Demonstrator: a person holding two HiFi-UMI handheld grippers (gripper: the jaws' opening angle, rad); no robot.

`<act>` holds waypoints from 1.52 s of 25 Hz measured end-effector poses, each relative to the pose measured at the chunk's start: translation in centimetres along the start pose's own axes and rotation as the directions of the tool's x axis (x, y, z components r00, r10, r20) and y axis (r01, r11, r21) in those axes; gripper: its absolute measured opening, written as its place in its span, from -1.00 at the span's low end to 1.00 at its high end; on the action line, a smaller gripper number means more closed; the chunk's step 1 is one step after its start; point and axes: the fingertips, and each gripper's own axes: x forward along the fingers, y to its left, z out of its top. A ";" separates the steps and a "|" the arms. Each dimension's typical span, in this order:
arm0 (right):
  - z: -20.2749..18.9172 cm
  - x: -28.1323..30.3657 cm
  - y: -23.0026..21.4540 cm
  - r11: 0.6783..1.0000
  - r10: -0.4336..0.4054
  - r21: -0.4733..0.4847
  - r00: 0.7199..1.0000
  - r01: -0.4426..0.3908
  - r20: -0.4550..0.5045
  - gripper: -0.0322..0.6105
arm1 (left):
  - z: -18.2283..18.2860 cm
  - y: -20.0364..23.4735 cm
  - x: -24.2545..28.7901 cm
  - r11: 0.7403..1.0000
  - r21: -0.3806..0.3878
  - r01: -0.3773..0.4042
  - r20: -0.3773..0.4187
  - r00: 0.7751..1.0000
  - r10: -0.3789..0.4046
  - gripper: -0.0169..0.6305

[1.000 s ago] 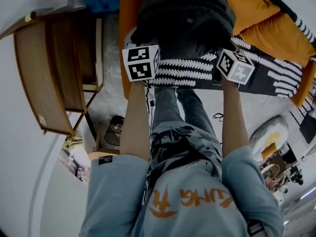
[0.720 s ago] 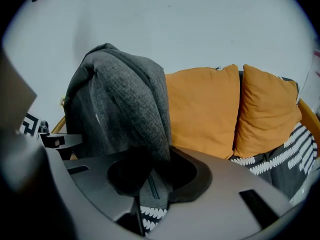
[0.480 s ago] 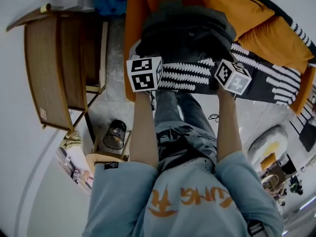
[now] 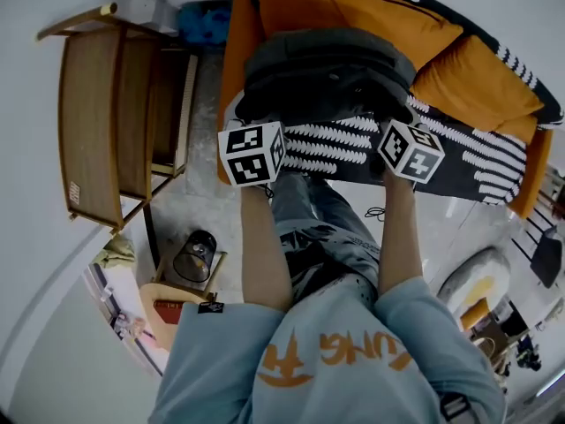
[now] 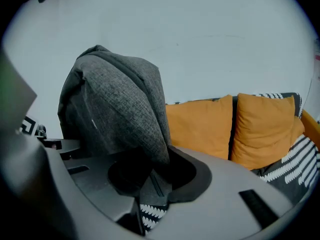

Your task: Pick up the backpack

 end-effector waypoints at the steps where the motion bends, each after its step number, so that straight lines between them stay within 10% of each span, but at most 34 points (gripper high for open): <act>1: 0.5 -0.8 0.0 1.000 0.004 -0.014 1.000 -0.004 0.012 -0.63 | 0.3 -0.5 -0.8 1.000 -0.001 -0.003 0.011 1.000 0.003 -0.41; 24: 9.2 -18.7 4.7 0.944 0.167 -0.322 0.945 -0.071 0.281 -0.68 | 7.0 -8.4 -20.1 0.993 0.088 -0.079 0.317 0.947 0.048 -0.44; 38: 14.2 -29.3 10.0 0.911 0.292 -0.405 0.815 -0.078 0.500 -0.69 | 10.9 -10.7 -32.5 0.983 0.102 -0.155 0.540 0.838 0.076 -0.46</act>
